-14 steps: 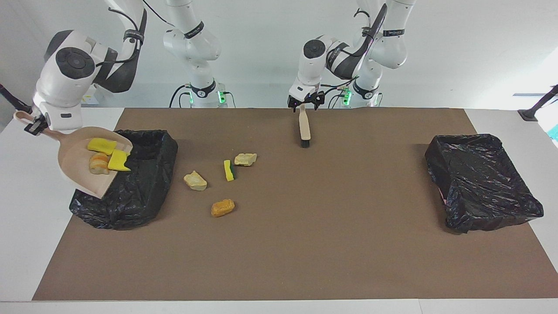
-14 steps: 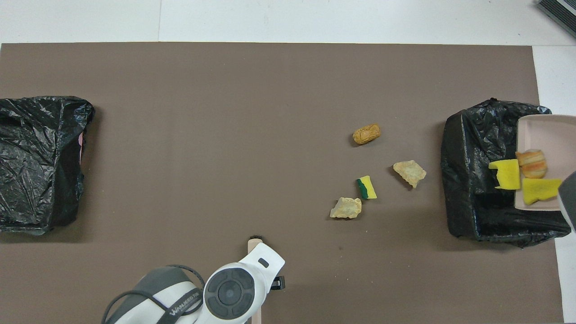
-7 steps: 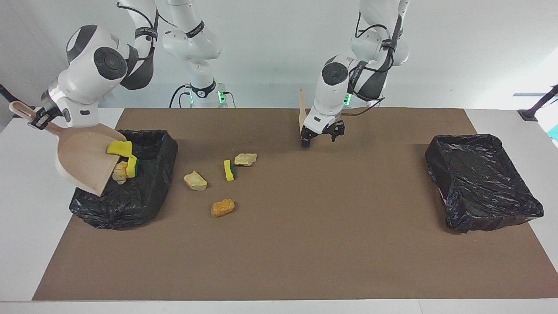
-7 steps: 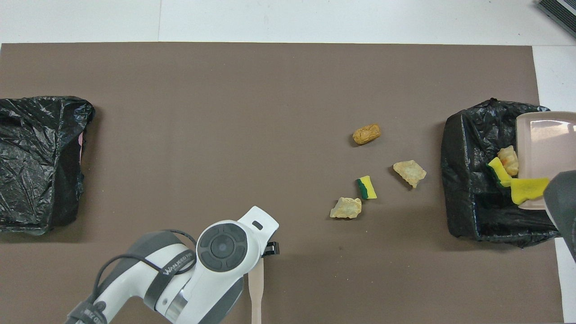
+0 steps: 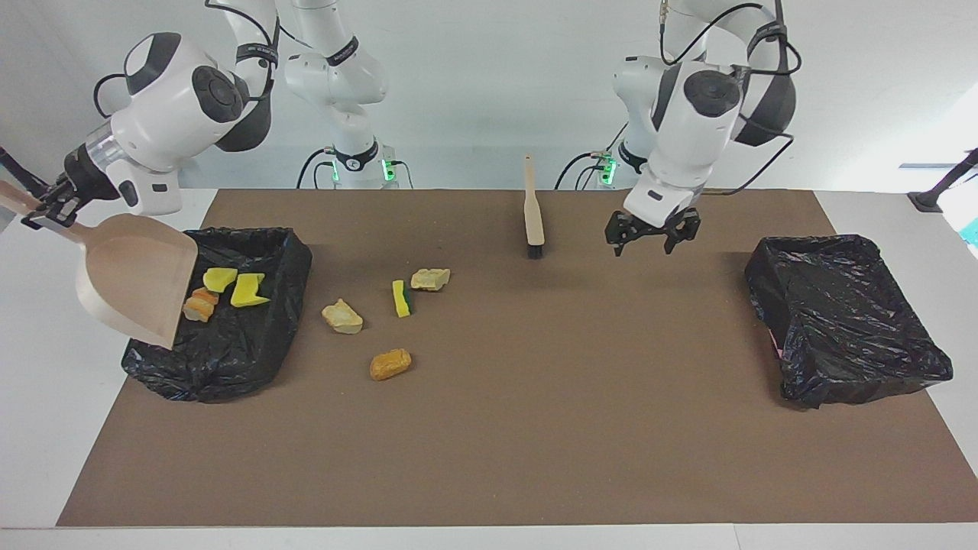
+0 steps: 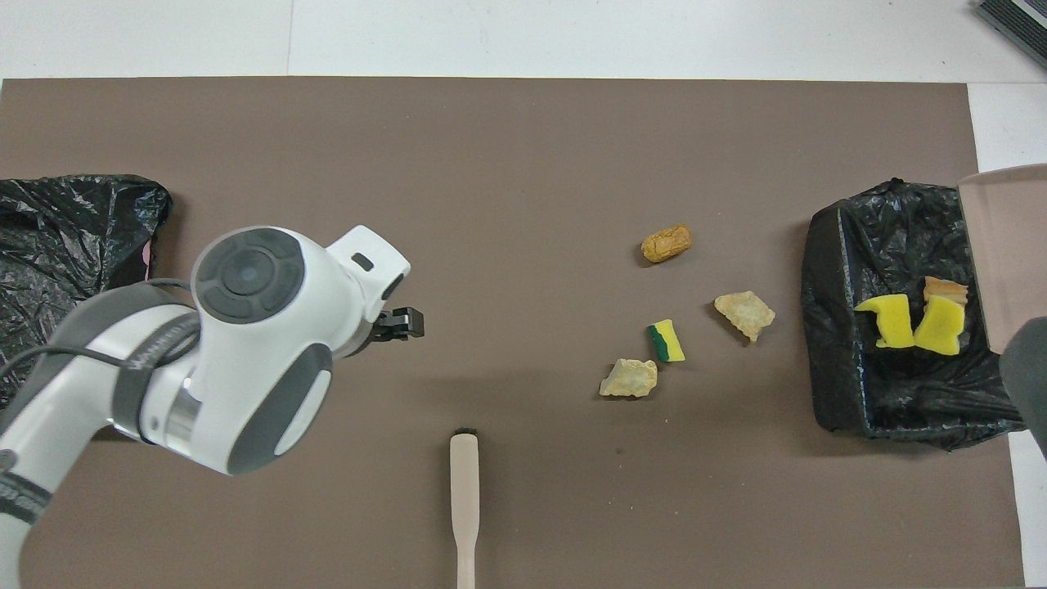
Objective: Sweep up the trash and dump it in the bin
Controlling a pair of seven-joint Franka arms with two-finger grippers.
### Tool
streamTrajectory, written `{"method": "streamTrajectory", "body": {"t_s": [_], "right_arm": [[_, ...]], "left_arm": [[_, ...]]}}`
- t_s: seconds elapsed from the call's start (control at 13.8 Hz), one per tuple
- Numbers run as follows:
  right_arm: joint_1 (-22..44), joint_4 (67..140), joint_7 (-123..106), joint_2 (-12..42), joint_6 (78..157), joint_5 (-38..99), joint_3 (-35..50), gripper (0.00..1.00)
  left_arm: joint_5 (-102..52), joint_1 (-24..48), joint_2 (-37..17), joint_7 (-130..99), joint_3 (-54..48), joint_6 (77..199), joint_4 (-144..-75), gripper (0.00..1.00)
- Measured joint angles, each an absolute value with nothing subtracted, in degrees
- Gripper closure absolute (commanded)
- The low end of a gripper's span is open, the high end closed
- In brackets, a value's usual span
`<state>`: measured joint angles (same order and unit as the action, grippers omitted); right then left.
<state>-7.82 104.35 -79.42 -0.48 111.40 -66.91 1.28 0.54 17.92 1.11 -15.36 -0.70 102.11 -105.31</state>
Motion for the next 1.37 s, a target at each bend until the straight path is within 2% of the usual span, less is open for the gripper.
{"method": "streamTrajectory", "body": {"t_s": [0.65,0.94,1.16,1.37], "right_arm": [[-7.5,103.6,-83.8,-0.6,106.8,-46.5,1.8,1.00],[-6.9,103.6,-81.4,-0.7,103.8,-33.2,2.2,1.00],[-6.4,103.6,-70.7,-1.0,101.7,-28.0,2.6,1.00],[-2.4,103.6,-54.4,-1.1,95.9,-22.5,3.0,1.00]], "left_arm": [[0.6,8.1,11.0,-2.2,-0.1,88.4,-100.5,0.00],[0.6,7.8,9.6,-1.8,0.5,88.1,-96.7,0.00],[0.6,6.6,5.9,-1.6,0.8,87.5,-92.1,0.00],[0.6,5.3,2.5,1.1,0.9,85.9,-87.5,0.00]]}}
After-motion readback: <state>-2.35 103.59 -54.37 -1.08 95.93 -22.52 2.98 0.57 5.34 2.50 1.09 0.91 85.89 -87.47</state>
